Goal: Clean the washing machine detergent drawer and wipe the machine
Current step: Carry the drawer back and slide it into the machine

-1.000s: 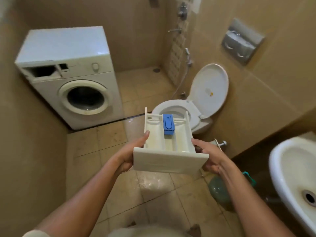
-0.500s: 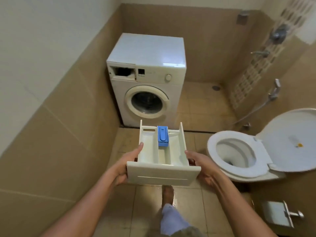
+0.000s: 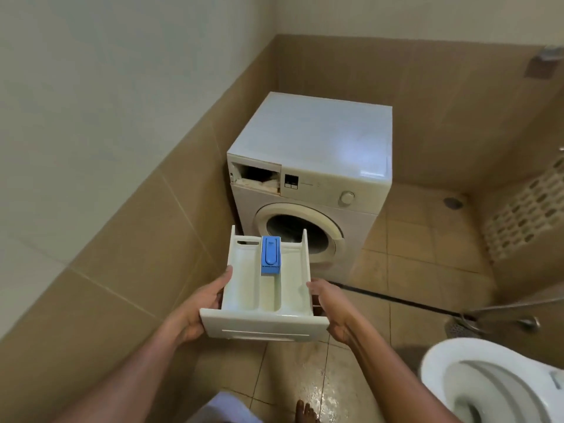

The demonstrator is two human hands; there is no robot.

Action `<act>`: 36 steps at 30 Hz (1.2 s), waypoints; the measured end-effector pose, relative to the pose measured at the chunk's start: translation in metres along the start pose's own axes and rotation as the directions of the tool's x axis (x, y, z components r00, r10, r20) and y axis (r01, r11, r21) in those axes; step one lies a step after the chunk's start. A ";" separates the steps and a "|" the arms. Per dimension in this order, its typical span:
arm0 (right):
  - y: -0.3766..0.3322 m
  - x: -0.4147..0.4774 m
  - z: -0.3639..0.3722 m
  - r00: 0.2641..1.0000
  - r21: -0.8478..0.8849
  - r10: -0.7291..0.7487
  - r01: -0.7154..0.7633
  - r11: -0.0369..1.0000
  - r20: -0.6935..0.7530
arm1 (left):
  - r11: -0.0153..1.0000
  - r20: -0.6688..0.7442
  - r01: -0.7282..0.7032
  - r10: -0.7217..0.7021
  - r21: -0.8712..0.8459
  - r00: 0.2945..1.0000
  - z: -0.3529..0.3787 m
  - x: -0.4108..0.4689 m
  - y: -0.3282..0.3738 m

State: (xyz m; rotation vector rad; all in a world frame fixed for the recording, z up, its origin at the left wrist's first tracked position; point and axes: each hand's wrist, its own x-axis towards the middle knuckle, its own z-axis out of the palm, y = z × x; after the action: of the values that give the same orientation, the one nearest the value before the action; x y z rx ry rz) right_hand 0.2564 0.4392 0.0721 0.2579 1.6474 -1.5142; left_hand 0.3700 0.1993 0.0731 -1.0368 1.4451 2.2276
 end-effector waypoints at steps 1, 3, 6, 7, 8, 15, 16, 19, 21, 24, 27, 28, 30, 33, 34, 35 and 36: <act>-0.010 0.012 0.003 1.000 -0.013 -0.005 0.005 1.000 -0.002 | 1.000 -0.020 -0.001 0.001 -0.003 1.000 -0.002 0.011 0.010; -0.029 0.034 0.010 1.000 -0.029 -0.014 0.014 0.999 -0.001 | 1.000 -0.038 0.014 -0.014 -0.012 0.999 -0.010 0.031 0.029; -0.054 0.075 0.025 1.000 -0.051 -0.016 0.016 0.999 0.001 | 0.998 -0.035 0.048 -0.050 -0.036 0.998 -0.030 0.071 0.058; -0.061 0.089 0.032 1.000 -0.051 -0.023 0.023 0.998 -0.001 | 0.998 -0.028 0.052 -0.053 -0.031 0.998 -0.038 0.085 0.068; -0.067 0.102 0.038 1.000 -0.058 -0.026 0.025 0.998 -0.004 | 0.998 -0.025 0.056 -0.057 -0.027 0.998 -0.045 0.098 0.078; -0.107 0.215 0.095 0.996 -0.084 0.021 -0.028 0.996 -0.086 | 0.989 -0.054 0.124 -0.120 0.075 0.991 -0.107 0.200 0.149; -0.113 0.231 0.103 0.993 -0.091 0.042 -0.052 0.994 -0.108 | 0.985 -0.055 0.146 -0.142 0.096 0.988 -0.115 0.215 0.160; -0.125 0.266 0.117 0.982 -0.084 0.086 -0.101 0.991 -0.169 | 0.967 -0.064 0.198 -0.189 0.163 0.980 -0.130 0.251 0.191; -0.133 0.284 0.122 0.972 -0.066 0.107 -0.124 0.990 -0.209 | 0.952 -0.055 0.223 -0.217 0.208 0.975 -0.138 0.276 0.207; -0.148 0.301 0.128 0.957 -0.037 0.131 -0.145 0.989 -0.258 | 0.938 -0.026 0.256 -0.257 0.235 0.966 -0.142 0.300 0.224; -0.157 0.316 0.131 0.947 -0.034 0.141 -0.157 0.987 -0.288 | 0.942 -0.021 0.274 -0.275 0.193 0.961 -0.141 0.315 0.234; -0.159 0.319 0.131 0.946 -0.030 0.147 -0.162 0.986 -0.290 | 0.943 -0.029 0.277 -0.276 0.184 0.961 -0.140 0.318 0.236; -0.165 0.325 0.131 0.944 -0.016 0.162 -0.173 0.985 -0.288 | 0.944 -0.038 0.282 -0.280 0.171 0.959 -0.141 0.325 0.239; -0.167 0.331 0.129 0.940 0.000 0.179 -0.187 0.982 -0.289 | 0.942 -0.044 0.300 -0.297 0.148 0.954 -0.140 0.330 0.242; -0.165 0.333 0.128 0.941 0.001 0.180 -0.188 0.982 -0.286 | 0.942 -0.044 0.303 -0.300 0.143 0.953 -0.141 0.331 0.243; -0.163 0.334 0.127 0.943 0.002 0.175 -0.182 0.983 -0.283 | 0.941 -0.040 0.305 -0.302 0.145 0.952 -0.141 0.332 0.244; -0.163 0.334 0.128 0.942 0.006 0.169 -0.175 0.985 -0.289 | 0.941 -0.037 0.305 -0.303 0.143 0.952 -0.141 0.332 0.246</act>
State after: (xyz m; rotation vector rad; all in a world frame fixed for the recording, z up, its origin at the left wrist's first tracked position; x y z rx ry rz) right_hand 0.0028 0.1572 -0.0297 0.6214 1.8123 -1.3747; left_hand 0.0515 -0.0819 -0.0286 -1.1412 1.3280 1.8714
